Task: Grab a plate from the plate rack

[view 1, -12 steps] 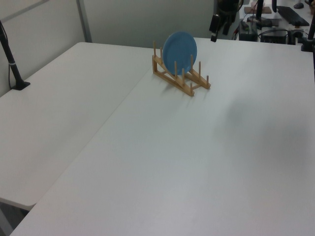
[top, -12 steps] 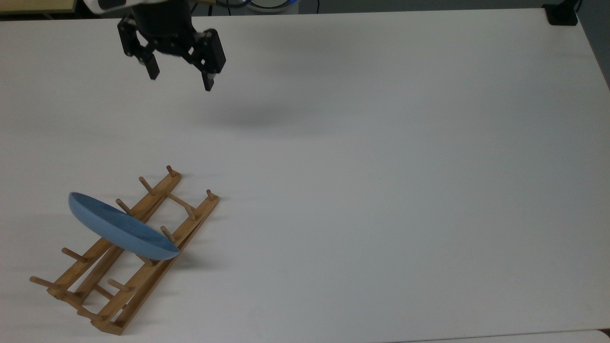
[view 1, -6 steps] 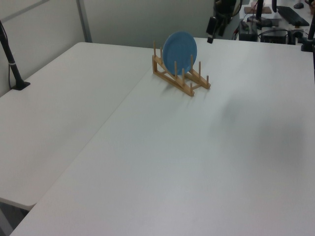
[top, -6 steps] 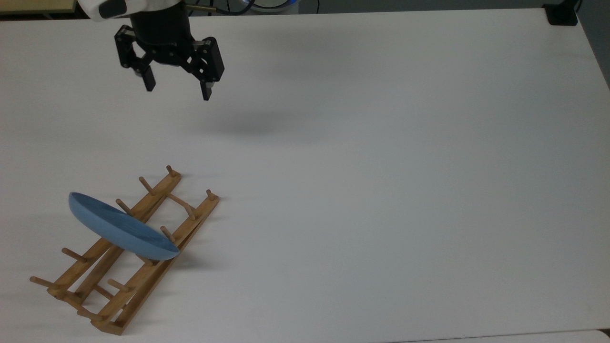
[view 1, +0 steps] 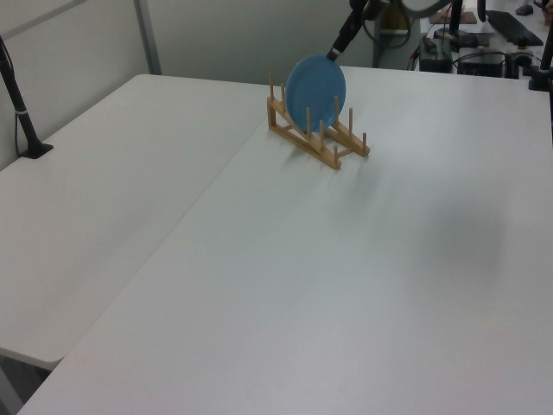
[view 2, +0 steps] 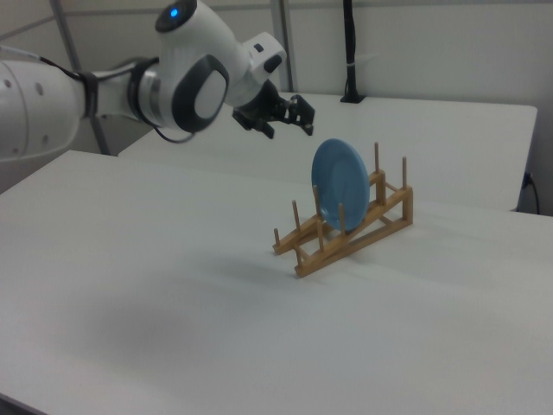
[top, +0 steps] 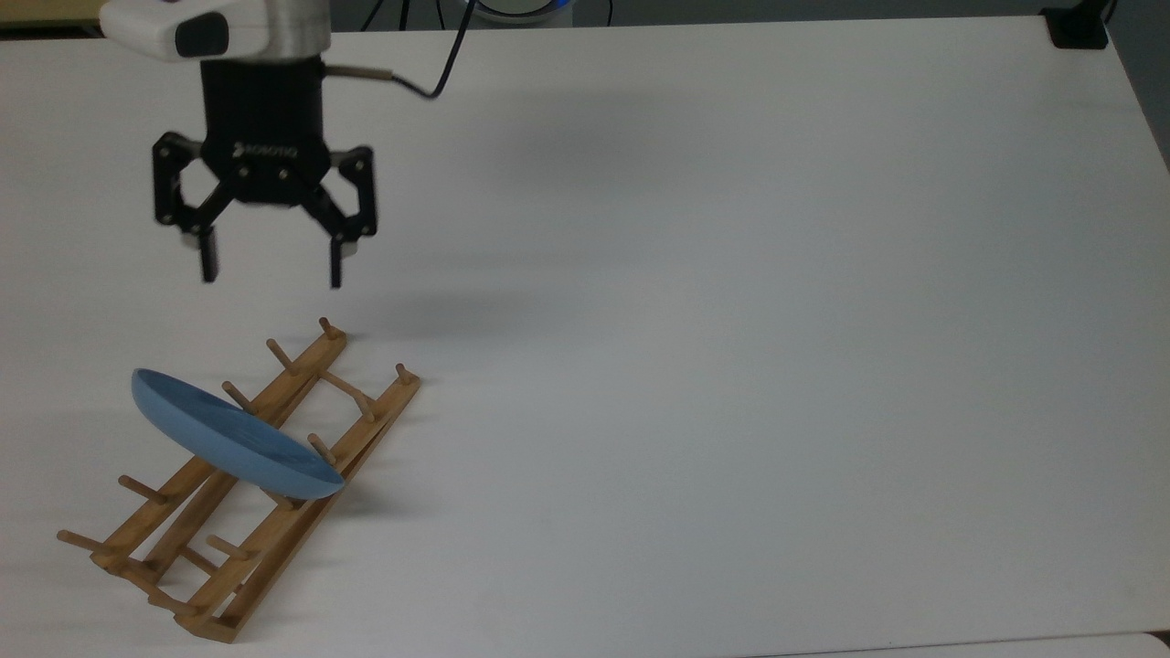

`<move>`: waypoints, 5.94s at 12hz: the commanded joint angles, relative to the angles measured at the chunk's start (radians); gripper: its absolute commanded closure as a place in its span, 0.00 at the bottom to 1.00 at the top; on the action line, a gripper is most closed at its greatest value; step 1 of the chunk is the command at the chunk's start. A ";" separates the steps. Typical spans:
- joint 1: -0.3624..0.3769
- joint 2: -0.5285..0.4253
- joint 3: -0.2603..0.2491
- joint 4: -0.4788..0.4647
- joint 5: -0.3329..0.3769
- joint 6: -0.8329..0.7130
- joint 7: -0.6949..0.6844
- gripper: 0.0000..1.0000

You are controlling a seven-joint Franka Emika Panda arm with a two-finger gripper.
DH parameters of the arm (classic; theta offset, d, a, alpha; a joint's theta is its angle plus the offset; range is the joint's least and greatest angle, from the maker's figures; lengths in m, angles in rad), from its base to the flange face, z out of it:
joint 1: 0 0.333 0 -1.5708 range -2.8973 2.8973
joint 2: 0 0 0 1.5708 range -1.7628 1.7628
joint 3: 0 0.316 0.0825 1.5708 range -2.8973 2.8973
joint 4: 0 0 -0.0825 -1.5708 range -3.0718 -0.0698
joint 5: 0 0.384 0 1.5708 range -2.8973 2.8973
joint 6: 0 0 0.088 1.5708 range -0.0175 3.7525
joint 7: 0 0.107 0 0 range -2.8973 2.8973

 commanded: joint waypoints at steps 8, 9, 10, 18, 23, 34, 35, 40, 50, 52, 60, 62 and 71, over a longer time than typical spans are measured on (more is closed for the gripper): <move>0.055 0.190 -0.180 0.042 -0.248 0.279 -0.227 0.37; 0.055 0.206 -0.189 0.063 -0.246 0.277 -0.231 0.37; 0.054 0.219 -0.195 0.092 -0.246 0.279 -0.231 0.37; 0.057 0.272 -0.221 0.118 -0.282 0.326 -0.244 0.59; 0.055 0.272 -0.220 0.118 -0.303 0.326 -0.254 0.95; 0.047 0.197 -0.220 0.122 -0.289 0.328 -0.124 0.98; 0.047 0.178 -0.220 0.122 -0.276 0.328 -0.066 0.98; 0.058 0.122 -0.195 0.123 0.035 0.312 0.037 0.98; 0.259 0.120 -0.142 0.051 0.298 -0.487 0.212 0.99; 0.256 0.126 -0.142 -0.004 0.298 -0.583 0.200 0.99; 0.201 0.170 -0.154 -0.064 0.208 -0.831 -0.037 0.76; 0.193 0.180 -0.154 -0.064 0.194 -0.827 -0.037 0.41; 0.190 -0.053 -0.145 0.007 0.054 -0.841 0.206 0.00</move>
